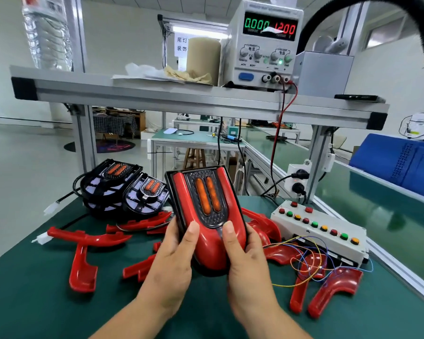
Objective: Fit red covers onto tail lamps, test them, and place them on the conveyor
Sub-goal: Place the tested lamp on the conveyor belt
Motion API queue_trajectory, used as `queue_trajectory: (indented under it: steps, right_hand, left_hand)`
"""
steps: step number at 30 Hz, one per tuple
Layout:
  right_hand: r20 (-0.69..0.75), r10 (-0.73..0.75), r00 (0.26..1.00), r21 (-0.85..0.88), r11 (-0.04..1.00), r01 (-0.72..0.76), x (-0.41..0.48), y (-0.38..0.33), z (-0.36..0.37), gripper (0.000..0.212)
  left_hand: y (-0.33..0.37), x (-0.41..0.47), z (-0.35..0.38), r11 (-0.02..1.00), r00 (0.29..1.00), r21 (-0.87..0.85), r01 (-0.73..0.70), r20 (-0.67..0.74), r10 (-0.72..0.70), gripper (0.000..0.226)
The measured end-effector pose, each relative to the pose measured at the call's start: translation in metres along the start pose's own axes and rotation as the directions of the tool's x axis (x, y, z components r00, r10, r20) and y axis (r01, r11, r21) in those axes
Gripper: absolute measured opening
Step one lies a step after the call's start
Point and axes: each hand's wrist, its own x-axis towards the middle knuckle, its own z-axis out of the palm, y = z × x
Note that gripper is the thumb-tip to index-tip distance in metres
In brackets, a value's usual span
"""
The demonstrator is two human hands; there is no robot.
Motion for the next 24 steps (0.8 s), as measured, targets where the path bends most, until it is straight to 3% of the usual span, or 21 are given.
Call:
queue_trajectory:
  steps: [5, 8, 11, 15, 17, 21, 24]
  right_hand:
    - [0.085, 0.123, 0.989, -0.146, 0.983, -0.11, 0.004, 0.004, -0.007, 0.071]
    - [0.032, 0.274, 0.961, -0.15, 0.952, -0.266, 0.008, 0.002, -0.013, 0.049]
    - [0.047, 0.336, 0.941, -0.179, 0.929, -0.323, 0.009, 0.003, -0.018, 0.024]
    - [0.12, 0.361, 0.925, -0.173, 0.925, -0.338, 0.007, 0.001, -0.016, 0.041]
    - [0.152, 0.393, 0.907, -0.133, 0.917, -0.375, 0.005, -0.001, -0.014, 0.045]
    - [0.189, 0.432, 0.882, -0.054, 0.901, -0.43, 0.007, -0.007, -0.011, 0.056]
    - [0.186, 0.433, 0.882, 0.113, 0.882, -0.457, 0.014, -0.016, -0.02, 0.078]
  left_hand:
    - [0.014, 0.011, -0.013, 0.969, 0.976, -0.232, 0.088, -0.175, -0.13, 0.05]
    - [0.024, 0.017, -0.024, 0.931, 0.961, -0.344, 0.121, -0.196, -0.197, 0.048]
    - [0.037, 0.022, -0.033, 0.902, 0.966, -0.424, 0.076, -0.194, -0.172, 0.039]
    - [0.052, 0.026, -0.042, 0.867, 0.985, -0.498, -0.014, -0.157, -0.074, 0.039]
    - [0.056, 0.024, -0.042, 0.85, 0.99, -0.527, 0.008, -0.118, -0.083, 0.042]
    - [0.052, 0.01, -0.03, 0.842, 0.979, -0.501, 0.2, 0.061, -0.196, 0.044]
    - [0.04, -0.001, -0.018, 0.819, 0.932, -0.445, 0.362, 0.198, -0.304, 0.076]
